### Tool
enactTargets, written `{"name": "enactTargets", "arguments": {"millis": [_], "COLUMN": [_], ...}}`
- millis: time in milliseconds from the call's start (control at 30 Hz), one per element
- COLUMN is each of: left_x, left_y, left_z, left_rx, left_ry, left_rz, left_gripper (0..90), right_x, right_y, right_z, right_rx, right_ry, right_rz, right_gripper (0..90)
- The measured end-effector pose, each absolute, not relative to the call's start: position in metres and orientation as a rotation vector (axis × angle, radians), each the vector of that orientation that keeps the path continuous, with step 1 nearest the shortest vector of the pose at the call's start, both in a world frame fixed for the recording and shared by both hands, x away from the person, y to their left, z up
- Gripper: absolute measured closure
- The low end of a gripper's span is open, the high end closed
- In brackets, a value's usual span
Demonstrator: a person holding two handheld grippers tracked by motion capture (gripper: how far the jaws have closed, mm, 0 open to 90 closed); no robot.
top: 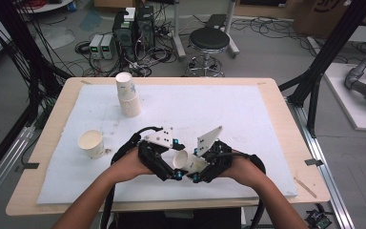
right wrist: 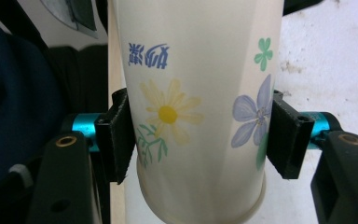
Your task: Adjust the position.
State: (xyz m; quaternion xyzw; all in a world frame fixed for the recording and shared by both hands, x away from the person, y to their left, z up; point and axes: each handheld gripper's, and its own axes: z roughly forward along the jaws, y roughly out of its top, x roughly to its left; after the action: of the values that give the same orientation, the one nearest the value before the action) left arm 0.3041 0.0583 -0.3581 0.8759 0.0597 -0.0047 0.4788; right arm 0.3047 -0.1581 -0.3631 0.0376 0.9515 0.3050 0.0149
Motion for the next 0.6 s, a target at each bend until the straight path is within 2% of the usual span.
{"name": "enactTargets", "arguments": {"millis": [367, 500, 600], "left_x": [0.306, 0.307, 0.307], "left_y": [0.054, 0.053, 0.053], "left_z": [-0.362, -0.363, -0.364], "left_rx": [2.183, 2.191, 2.189], "left_ry": [0.126, 0.107, 0.111], "left_rz": [-0.051, -0.078, -0.081], "left_gripper": [26.0, 34.7, 35.8], "right_x": [0.304, 0.302, 0.302], "right_y": [-0.149, -0.148, -0.148], "right_z": [-0.366, -0.367, -0.368], "right_rx": [0.07, 0.091, 0.086], "right_ry": [3.003, 3.026, 3.026], "right_rz": [0.811, 0.774, 0.768], "right_gripper": [34.7, 34.7, 34.7]}}
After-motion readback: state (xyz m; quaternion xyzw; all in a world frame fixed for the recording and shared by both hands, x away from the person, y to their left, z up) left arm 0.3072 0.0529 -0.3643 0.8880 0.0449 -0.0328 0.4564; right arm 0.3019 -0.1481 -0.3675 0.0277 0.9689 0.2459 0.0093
